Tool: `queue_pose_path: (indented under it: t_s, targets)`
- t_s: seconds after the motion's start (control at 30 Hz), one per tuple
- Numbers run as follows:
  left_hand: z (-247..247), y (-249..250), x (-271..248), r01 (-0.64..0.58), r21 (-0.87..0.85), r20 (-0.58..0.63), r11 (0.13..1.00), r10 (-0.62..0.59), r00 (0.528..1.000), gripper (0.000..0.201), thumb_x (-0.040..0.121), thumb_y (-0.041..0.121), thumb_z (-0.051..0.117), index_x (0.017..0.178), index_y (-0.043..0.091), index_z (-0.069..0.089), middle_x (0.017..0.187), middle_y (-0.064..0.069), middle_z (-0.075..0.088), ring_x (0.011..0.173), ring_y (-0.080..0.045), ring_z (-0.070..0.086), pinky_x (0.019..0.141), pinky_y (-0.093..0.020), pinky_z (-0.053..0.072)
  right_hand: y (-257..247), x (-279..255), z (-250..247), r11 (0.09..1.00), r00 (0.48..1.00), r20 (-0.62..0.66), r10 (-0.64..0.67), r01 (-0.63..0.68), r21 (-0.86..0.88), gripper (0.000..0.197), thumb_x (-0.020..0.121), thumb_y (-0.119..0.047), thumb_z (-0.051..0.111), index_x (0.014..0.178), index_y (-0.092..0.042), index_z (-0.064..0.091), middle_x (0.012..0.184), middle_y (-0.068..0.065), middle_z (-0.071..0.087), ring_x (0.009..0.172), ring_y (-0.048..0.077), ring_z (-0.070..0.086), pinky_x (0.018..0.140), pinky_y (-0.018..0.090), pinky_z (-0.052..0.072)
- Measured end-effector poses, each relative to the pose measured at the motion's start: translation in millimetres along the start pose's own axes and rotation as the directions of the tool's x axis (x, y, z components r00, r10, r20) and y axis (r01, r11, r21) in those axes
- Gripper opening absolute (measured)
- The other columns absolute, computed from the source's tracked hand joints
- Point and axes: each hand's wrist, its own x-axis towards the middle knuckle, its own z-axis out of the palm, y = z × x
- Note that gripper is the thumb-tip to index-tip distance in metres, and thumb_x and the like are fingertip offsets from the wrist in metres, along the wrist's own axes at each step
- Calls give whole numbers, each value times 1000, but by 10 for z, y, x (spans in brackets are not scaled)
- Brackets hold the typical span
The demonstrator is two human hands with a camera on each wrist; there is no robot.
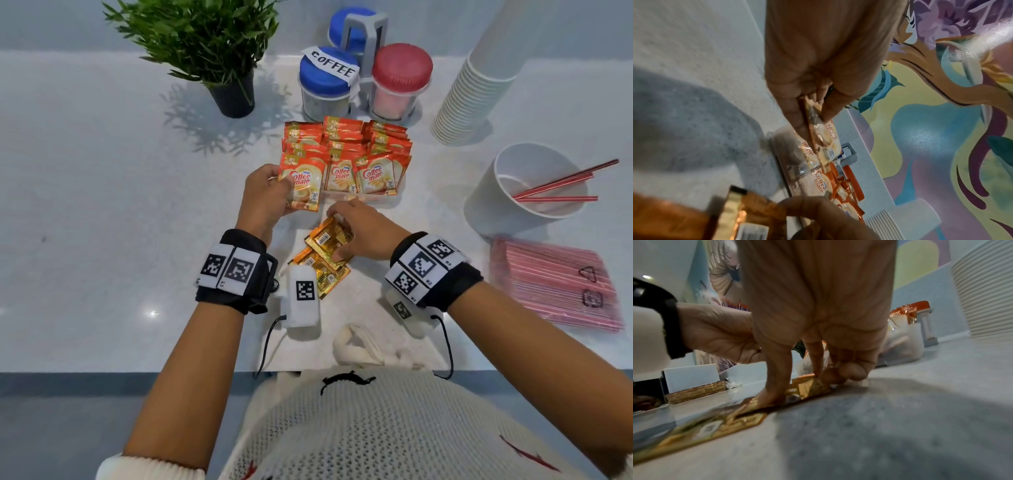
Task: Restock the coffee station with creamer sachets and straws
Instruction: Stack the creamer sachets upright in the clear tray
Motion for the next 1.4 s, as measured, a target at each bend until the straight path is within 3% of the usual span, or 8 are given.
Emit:
queue_pose_path:
  t_s: [0.13,0.27,0.5,0.6,0.8,1.13,1.27,1.4]
  targets:
    - [8,-10,-3,1,-9,-8,1000,-1,1000,9,95,5,44,100,9,51,84,-1,62,72,-10,62,65,-25,54,32,-19,-19,988,998,-67,-6,17,154,30,78,-9,70,97,-11,48,73,-7,45,78,17,47,63,25,38]
    - [-16,-13,20,8,11,-49,1000,-7,999,12,93,2,44,98,10,52,92,-6,64,76,-15,63,63,-25,54,30,-115,-195,949,949,-308,-66,154,274,16,80,-4,67,78,-13,53,69,-11,48,65,2,46,58,4,38]
    - [78,20,12,42,-3,25,999,-42,999,21,90,-4,40,95,12,52,90,-5,62,81,-20,63,65,-27,55,-85,-237,-409,872,677,-727,-118,421,250,8,76,-2,67,74,2,60,79,12,61,69,24,59,63,28,48]
    - [172,89,-47,46,-108,121,993,-32,992,24,93,-2,36,88,15,53,87,-5,62,81,-20,62,69,-29,54,-73,-184,-263,909,693,-662,-285,415,43,6,71,0,66,69,2,61,83,18,64,75,29,60,67,29,46]
    - [256,113,-44,23,-180,155,983,5,988,20,99,15,38,116,9,47,101,-8,62,88,-19,63,78,-34,54,-25,-145,-170,903,701,-628,-338,429,-7,2,72,2,65,71,3,67,92,19,67,78,21,59,71,19,40]
    - [365,176,99,-230,103,197,968,206,958,28,95,3,44,122,5,49,123,-17,60,111,-27,60,95,-42,50,20,-40,-538,881,773,-631,64,252,399,49,78,-7,68,124,-11,51,102,-3,55,68,1,51,64,5,46]
    - [422,237,187,-338,265,264,903,269,926,25,95,8,46,119,7,51,115,-8,60,106,-20,58,92,-33,50,11,54,-669,910,793,-607,57,208,358,29,78,-5,67,107,-5,61,96,4,62,83,15,59,78,24,52]
    - [354,248,367,-429,550,205,716,382,901,20,88,15,57,107,13,52,114,-6,60,111,-21,51,94,-37,45,80,144,-688,949,772,-631,74,139,281,17,80,-5,64,97,-4,65,89,-1,59,68,3,51,59,-3,38]
